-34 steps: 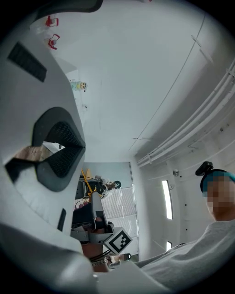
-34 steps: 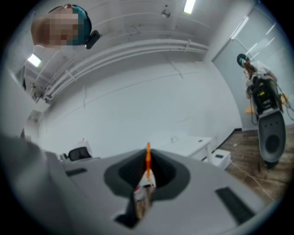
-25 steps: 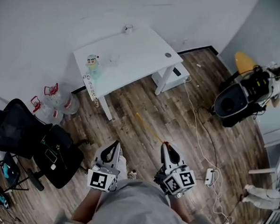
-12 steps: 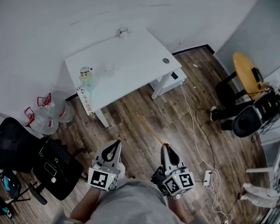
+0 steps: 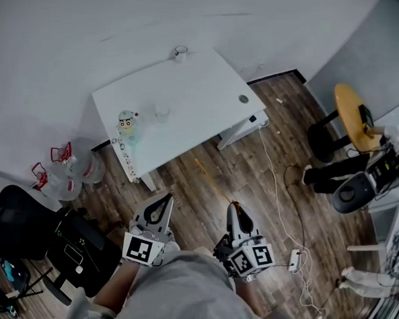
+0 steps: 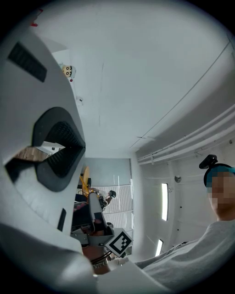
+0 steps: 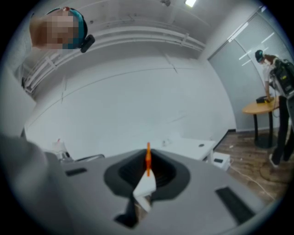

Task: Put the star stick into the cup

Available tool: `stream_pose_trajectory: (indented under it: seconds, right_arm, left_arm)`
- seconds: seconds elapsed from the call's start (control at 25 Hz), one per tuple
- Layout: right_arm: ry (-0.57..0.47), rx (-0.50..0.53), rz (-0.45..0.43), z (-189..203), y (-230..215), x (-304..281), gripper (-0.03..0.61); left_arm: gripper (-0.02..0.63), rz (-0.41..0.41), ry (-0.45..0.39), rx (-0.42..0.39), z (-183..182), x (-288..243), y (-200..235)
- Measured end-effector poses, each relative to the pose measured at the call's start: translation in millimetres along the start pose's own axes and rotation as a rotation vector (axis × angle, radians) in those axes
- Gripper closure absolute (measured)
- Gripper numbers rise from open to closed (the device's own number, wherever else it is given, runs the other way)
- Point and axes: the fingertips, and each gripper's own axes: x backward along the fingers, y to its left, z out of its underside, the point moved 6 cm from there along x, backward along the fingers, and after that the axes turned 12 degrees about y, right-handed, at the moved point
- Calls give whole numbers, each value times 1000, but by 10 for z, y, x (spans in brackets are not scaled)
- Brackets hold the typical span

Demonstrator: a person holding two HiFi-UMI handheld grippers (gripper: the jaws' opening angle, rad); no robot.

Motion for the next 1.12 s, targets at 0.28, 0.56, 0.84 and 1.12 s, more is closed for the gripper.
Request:
stream_pose_trajectory:
  seconds: [0.28,0.56,0.84,1.12]
  right_arm:
    - [31,10,-35,-90,139,-429,532]
    - [66,29,-85,-165,192,-781,532]
    - [103,53,-158,-253,146,-1167,532]
    - [130,98,-236,-540,0,-1688,532]
  left_arm:
    - [584,-62,3,42,30,49,384]
    - [584,-150,18,59,80,124,663]
    - [584,-250,13,68,47,90,822]
    - [584,-329,7,78,-64,-230,983]
